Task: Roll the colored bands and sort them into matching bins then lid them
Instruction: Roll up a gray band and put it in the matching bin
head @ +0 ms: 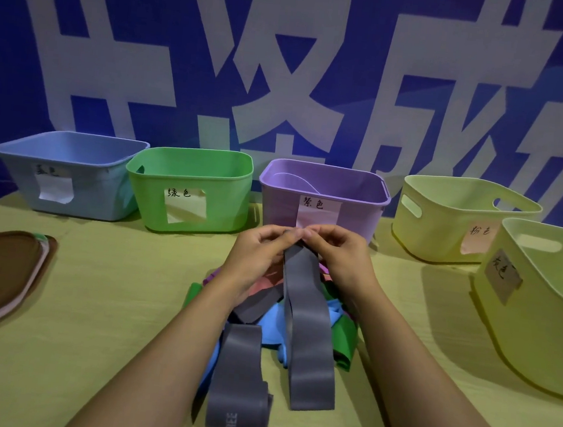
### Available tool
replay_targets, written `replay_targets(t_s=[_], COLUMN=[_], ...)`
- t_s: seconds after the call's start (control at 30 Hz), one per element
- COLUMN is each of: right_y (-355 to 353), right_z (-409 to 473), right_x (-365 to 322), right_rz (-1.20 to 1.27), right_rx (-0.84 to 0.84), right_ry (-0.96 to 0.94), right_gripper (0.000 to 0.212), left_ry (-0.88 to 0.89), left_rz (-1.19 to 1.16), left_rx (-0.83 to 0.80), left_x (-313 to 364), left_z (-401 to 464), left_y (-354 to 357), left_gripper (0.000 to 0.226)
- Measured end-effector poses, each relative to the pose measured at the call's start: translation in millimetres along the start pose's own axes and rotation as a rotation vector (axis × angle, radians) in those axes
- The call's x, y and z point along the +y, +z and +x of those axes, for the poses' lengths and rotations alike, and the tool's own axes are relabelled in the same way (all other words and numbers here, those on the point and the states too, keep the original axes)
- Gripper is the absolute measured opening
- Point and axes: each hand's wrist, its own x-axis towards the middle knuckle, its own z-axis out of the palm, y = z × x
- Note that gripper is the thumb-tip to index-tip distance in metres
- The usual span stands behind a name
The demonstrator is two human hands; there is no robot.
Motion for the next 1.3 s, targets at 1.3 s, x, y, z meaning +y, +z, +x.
replay_targets(t_s=[1.3], right_y=[-1.2], right_z=[2.6], right_x=[5.0], right_rz=[-0.069], right_rx=[-0.028], right_ry=[-0.073], right_gripper=[0.013], left_ry=[-0.019], left_rz=[0.091], left_rx=[0.022], left_x=[-4.7], left_z=[3.7], left_y=[-1.0], left_gripper=[0.049])
